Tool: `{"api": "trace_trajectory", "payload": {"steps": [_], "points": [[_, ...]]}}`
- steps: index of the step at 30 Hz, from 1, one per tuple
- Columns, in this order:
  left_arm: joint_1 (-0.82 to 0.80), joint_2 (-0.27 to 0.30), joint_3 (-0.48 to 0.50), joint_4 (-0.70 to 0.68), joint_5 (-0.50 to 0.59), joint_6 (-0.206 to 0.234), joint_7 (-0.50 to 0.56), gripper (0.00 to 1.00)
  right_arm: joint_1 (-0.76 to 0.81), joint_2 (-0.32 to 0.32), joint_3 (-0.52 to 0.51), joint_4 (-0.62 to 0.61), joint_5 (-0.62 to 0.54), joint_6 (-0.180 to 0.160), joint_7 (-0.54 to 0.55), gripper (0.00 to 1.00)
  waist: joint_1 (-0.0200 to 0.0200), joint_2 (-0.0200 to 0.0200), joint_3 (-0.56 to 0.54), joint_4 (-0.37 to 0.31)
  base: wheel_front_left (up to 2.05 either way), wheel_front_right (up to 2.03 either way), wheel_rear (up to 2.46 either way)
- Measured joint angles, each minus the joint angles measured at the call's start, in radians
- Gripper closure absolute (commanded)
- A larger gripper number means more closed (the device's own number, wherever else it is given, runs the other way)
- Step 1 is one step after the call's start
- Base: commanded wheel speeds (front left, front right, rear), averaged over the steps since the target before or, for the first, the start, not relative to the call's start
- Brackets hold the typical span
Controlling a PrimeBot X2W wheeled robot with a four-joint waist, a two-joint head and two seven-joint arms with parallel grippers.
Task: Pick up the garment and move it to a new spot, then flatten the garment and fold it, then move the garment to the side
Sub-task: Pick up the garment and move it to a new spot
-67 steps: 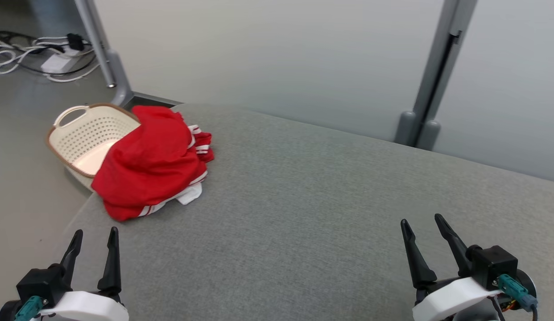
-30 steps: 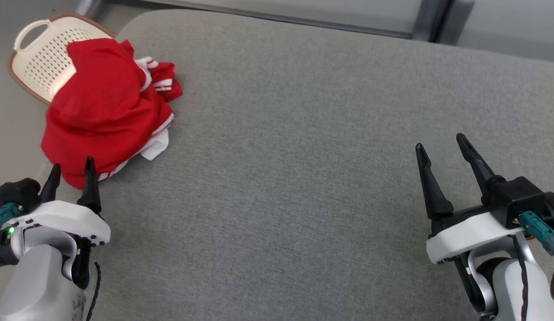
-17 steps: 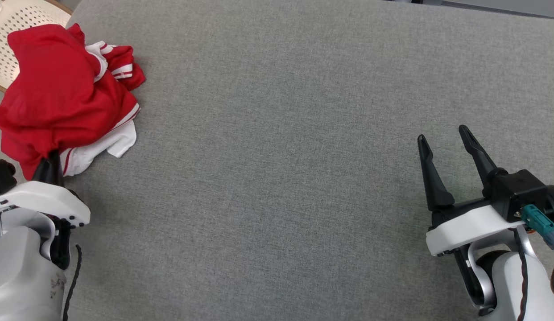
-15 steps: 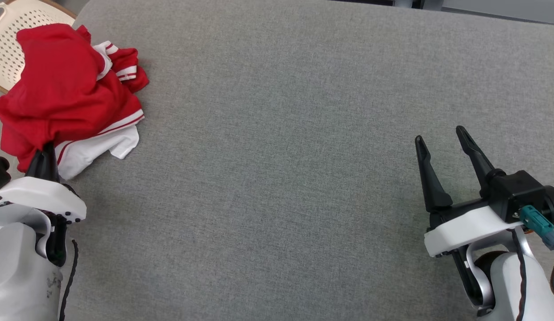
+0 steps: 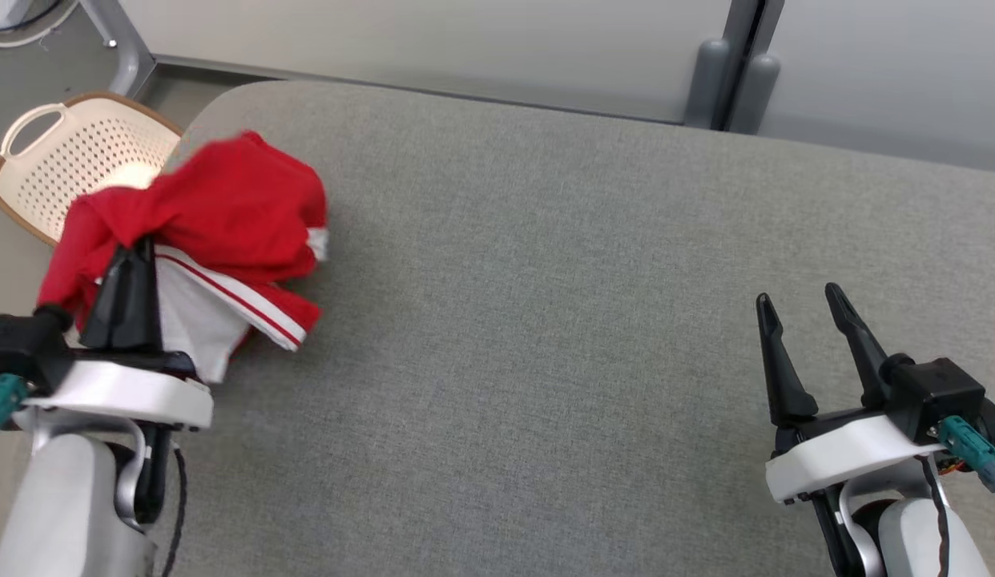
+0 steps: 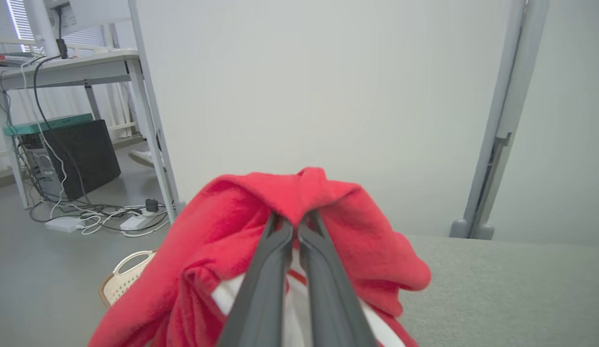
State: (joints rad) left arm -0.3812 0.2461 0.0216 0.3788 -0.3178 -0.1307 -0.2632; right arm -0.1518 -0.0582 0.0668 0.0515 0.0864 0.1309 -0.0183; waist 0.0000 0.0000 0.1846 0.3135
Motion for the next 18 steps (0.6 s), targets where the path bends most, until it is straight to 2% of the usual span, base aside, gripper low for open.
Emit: {"api": "trace_trajectory", "payload": {"steps": [5, 10, 18], "points": [[0.098, -0.041, -0.082, -0.115, 0.019, 0.0, 0.0, 1.0, 0.029, 0.006, 0.005, 0.003, 0.021, 0.0, -0.007, 0.0, 0.0, 0.0, -0.06, -0.033, 0.0, 0.0, 0.0], [0.126, -0.068, -0.249, -0.142, 0.001, 0.0, 0.0, 1.0, 0.032, 0.007, 0.012, -0.003, 0.03, 0.0, -0.008, 0.0, 0.0, 0.0, -0.071, -0.105, 0.0, 0.0, 0.0], [0.012, -0.088, -0.498, -0.116, -0.043, 0.0, 0.0, 1.0, 0.01, 0.008, 0.039, -0.005, 0.061, 0.0, -0.028, 0.0, 0.0, 0.0, -0.044, -0.277, 0.0, 0.0, 0.0]]}}
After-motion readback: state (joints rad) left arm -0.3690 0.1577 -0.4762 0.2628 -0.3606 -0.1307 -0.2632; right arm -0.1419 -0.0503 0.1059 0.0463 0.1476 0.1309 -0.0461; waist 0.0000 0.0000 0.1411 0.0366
